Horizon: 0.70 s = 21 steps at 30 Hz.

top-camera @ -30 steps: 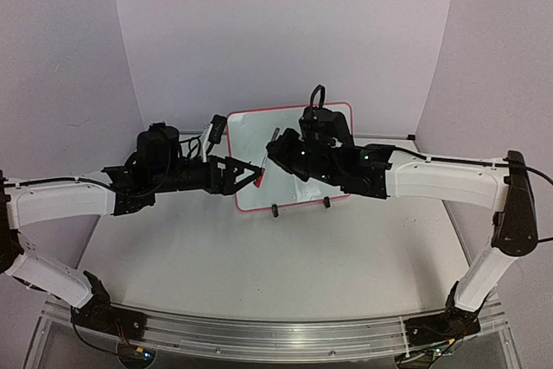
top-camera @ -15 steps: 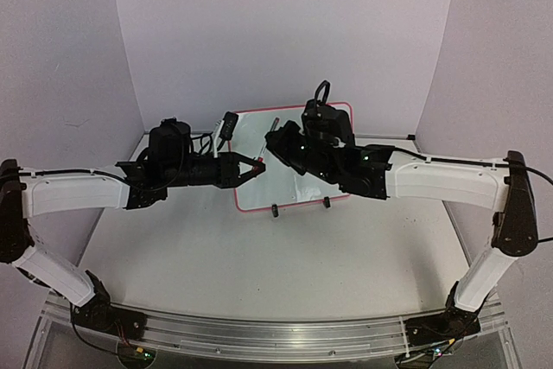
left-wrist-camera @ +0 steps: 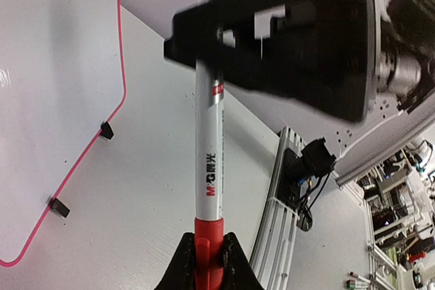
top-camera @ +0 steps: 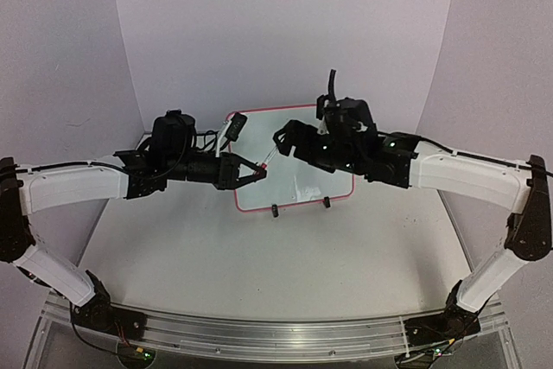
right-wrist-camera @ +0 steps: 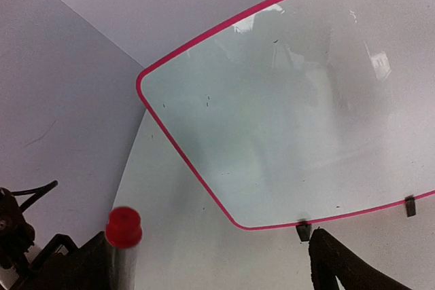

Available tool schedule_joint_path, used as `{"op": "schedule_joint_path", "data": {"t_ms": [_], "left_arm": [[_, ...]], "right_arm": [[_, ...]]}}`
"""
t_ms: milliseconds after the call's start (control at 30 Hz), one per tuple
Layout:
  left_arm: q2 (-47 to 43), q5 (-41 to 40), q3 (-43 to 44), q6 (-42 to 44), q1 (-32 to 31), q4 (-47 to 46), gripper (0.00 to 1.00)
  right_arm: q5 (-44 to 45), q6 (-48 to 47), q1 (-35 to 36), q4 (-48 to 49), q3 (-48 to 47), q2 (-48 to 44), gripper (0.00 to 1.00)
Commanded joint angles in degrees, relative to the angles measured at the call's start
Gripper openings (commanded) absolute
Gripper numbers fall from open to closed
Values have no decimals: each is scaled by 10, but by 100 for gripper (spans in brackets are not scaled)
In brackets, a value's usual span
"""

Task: Write a sentence on the whiteboard
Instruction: Pass from the right arm to the left, then open the pen cap of the whiteboard marker.

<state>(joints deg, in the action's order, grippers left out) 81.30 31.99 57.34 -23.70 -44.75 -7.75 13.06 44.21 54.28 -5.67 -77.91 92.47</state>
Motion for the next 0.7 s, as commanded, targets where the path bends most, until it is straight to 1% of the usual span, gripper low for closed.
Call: {"op": "schedule_joint_path", "data": {"t_ms": [0, 33, 133, 200, 233, 367, 467, 567, 667], "left_arm": [[0, 100, 35, 78, 21, 79, 0], [3, 121, 44, 104, 26, 118, 0], [13, 154, 61, 153, 28, 191, 0], [18, 174, 71, 174, 28, 217, 0], [23, 189, 76, 195, 28, 241, 0], [25, 224, 93, 236, 22, 298, 0], [17, 234, 95, 262, 21, 321, 0], [15, 271, 96, 268, 21, 326, 0], [19, 287, 100, 275, 20, 338, 0]], "right_arm": [[-163, -124, -72, -113, -28, -65, 95], [-248, -156, -97, -134, -32, -79, 95], [-377, -202, -124, -194, -62, -90, 95], [-422, -217, -129, -220, -79, -83, 95], [-477, -227, -134, -243, -98, -73, 95], [-580, -242, -135, -284, -124, -34, 92], [-641, -242, -134, -289, -132, -14, 90], [-675, -243, -135, -300, -137, 9, 87], [-702, -245, -135, -300, -137, 21, 84]]}}
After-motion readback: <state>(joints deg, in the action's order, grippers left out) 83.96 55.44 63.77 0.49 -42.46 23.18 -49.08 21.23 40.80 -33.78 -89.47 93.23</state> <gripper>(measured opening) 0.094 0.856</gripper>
